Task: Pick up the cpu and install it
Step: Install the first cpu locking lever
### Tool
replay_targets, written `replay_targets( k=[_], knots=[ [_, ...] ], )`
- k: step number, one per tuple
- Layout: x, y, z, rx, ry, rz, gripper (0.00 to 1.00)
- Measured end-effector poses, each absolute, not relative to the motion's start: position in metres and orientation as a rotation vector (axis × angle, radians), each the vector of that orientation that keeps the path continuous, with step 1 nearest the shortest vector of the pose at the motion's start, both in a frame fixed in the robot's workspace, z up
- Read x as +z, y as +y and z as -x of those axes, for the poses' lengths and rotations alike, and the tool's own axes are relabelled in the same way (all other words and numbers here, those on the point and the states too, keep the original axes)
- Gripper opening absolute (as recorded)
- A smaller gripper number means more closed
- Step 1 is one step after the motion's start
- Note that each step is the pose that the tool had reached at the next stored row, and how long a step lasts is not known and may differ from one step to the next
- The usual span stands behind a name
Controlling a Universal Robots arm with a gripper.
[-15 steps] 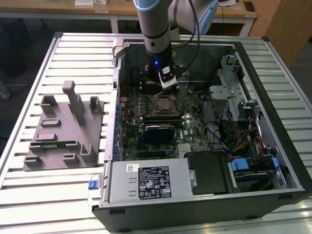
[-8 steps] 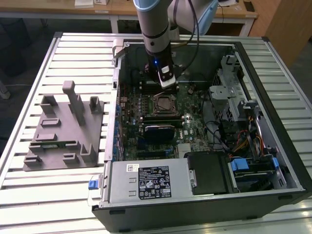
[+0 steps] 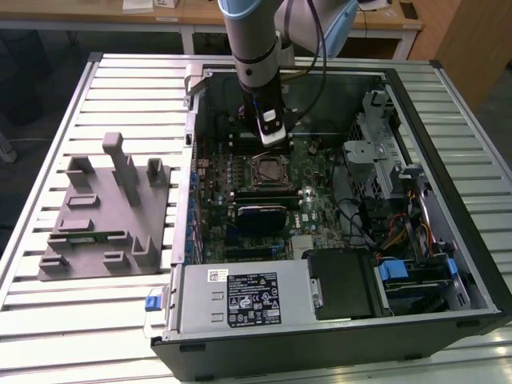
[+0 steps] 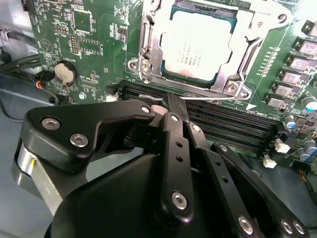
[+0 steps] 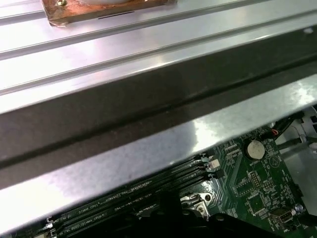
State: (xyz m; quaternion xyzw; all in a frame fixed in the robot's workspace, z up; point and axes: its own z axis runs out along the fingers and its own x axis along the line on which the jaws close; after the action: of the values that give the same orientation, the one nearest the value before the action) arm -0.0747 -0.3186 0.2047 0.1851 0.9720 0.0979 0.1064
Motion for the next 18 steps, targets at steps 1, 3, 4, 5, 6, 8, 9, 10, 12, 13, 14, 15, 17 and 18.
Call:
replay_targets(
  k=[1, 3, 4, 5, 6, 8, 9, 10, 12, 13, 14, 15, 17, 18],
  knots=[
    [0.2045, -0.3186, 0.0747, 0.288, 2.862, -0.546, 0.11],
    [0.2038, -0.3186, 0.0747, 0.287, 2.859, -0.56, 0.11],
    [0.2035, -0.3186, 0.0748, 0.284, 2.855, -0.574, 0.11],
    [0.2032, -0.3184, 0.0747, 0.283, 2.853, -0.584, 0.11],
    [0.203, -0.3179, 0.0747, 0.282, 2.851, -0.59, 0.11],
    [0.2027, -0.316, 0.0747, 0.276, 2.849, -0.595, 0.11],
    [0.2025, -0.3151, 0.0747, 0.272, 2.849, -0.596, 0.11],
    [0.2023, -0.3139, 0.0747, 0.267, 2.849, -0.595, 0.11],
    [0.2017, -0.3125, 0.0747, 0.255, 2.848, -0.594, 0.11],
    [0.2013, -0.3123, 0.0747, 0.248, 2.848, -0.593, 0.11],
    [0.201, -0.3123, 0.0747, 0.241, 2.848, -0.592, 0.11],
    [0.2006, -0.3122, 0.0747, 0.233, 2.847, -0.591, 0.11],
    [0.1997, -0.3122, 0.0747, 0.218, 2.847, -0.589, 0.11],
    [0.1994, -0.3122, 0.0747, 0.215, 2.847, -0.588, 0.11]
  ],
)
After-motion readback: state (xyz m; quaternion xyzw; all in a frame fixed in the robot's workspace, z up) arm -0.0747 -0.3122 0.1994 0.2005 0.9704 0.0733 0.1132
